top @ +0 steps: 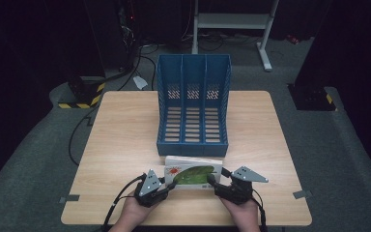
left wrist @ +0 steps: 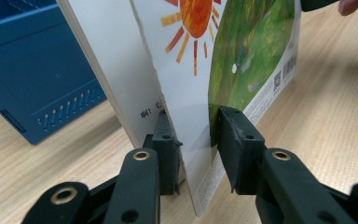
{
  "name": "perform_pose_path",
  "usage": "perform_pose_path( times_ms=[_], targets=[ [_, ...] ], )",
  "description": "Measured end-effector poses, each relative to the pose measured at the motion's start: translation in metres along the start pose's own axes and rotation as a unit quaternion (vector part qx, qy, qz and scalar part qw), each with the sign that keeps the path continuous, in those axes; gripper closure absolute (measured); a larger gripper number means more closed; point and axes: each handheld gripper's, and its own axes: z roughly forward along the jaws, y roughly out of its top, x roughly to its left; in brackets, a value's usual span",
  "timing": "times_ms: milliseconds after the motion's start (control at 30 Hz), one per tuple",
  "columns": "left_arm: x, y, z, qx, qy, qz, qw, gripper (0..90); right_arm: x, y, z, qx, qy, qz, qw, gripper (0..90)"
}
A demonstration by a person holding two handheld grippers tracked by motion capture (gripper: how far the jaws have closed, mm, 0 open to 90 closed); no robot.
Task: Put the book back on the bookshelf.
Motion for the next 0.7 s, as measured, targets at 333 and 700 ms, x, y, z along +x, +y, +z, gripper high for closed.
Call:
perform_pose_path(
  times_ms=[333, 700],
  targets=[
    [-0.001, 0.001, 0.005, -0.006, 0.022, 0.022, 0.9995, 68.1, 0.0, 0.003, -0.001, -0.012, -0.012, -0.018, 0.9997, 37.3],
    [-0.002, -0.002, 0.011, 0.016, 0.022, 0.019, 0.9995, 67.4, -0.001, 0.001, -0.001, -0.017, -0.011, -0.024, 0.9995, 39.0]
  ],
)
